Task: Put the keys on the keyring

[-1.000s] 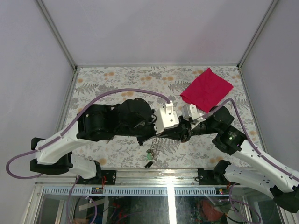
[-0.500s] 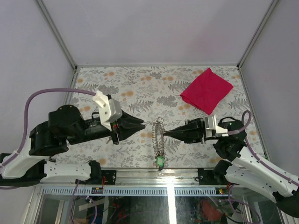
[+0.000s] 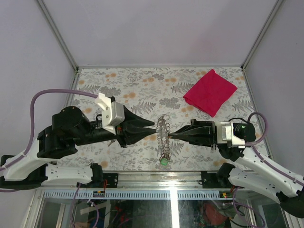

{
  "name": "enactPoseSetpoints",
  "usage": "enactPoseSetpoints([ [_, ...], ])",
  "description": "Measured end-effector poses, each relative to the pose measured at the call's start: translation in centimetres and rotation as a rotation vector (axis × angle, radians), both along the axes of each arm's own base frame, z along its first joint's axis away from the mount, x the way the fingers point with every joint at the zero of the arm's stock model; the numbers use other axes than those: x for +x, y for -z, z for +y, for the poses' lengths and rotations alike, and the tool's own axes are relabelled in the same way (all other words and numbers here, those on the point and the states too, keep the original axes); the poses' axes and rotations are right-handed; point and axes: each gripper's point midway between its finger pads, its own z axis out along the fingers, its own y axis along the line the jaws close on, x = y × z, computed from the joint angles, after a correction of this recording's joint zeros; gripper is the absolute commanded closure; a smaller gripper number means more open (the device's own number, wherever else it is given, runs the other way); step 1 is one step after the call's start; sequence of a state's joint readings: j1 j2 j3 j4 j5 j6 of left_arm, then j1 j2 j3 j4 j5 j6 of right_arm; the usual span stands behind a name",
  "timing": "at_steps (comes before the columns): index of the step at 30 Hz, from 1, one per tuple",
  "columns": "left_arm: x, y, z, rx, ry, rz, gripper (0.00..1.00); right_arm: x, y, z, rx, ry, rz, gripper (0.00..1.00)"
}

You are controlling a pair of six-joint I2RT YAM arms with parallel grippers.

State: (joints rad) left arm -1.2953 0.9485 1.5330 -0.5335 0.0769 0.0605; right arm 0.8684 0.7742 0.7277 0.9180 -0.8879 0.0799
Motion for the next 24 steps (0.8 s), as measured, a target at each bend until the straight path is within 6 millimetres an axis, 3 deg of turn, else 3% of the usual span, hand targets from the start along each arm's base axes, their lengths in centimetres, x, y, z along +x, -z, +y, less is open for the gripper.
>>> enactPoseSetpoints([
  [7, -1.0, -0.4, -0.2, -0.055, 0.063, -0.055, 0.68, -0.7, -1.6, 0.6, 0.029, -0.053, -0.017, 0.97],
  [17, -2.4, -1.5, -0.4, -0.107, 0.143, -0.111, 0.68, -0.6, -1.8, 2.1, 0.020, -0.105, 0.023, 0.97],
  [24, -2.7, -0.9, -0.7, -0.099, 0.171, -0.118, 0.66, -0.4, -2.3, 2.2, 0.037, -0.098, 0.031, 0.97],
])
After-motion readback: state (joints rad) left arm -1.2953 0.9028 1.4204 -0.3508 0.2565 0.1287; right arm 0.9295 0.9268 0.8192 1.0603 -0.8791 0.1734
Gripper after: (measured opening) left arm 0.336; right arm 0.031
